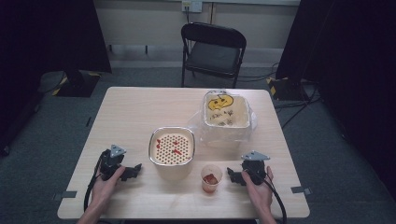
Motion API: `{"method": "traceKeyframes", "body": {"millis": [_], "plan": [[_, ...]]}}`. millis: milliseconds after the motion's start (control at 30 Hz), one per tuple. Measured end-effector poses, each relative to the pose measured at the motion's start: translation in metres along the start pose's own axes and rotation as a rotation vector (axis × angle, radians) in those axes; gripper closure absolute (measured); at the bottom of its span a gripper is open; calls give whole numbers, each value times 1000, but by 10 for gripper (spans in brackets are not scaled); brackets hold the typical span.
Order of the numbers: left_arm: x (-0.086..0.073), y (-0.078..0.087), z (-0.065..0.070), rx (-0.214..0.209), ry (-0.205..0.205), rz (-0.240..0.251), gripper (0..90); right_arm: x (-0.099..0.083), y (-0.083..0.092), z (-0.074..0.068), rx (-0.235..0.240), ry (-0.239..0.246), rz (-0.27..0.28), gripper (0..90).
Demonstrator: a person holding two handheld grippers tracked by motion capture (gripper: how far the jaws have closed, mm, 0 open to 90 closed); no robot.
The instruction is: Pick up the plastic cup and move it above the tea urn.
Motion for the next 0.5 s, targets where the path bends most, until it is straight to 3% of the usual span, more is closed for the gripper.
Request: {"method": "traceKeyframes", "body": {"millis": [267, 500], "plan": [[0, 0, 0, 0, 0, 0, 0, 0, 1, -1, -22, -15, 1, 100], [0, 0, 0, 0, 0, 0, 0, -2, 4, -10, 22, 2, -21, 139]]}}
Point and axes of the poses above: each handheld gripper's, and its own axes: y roughly backward along the jaws, x roughly out of its top, z roughly to its right, the point moved 9 cm from there along -y, roughly forward along the jaws, and after that the axes turned 8 degrees about x, right-handed, at the moved point
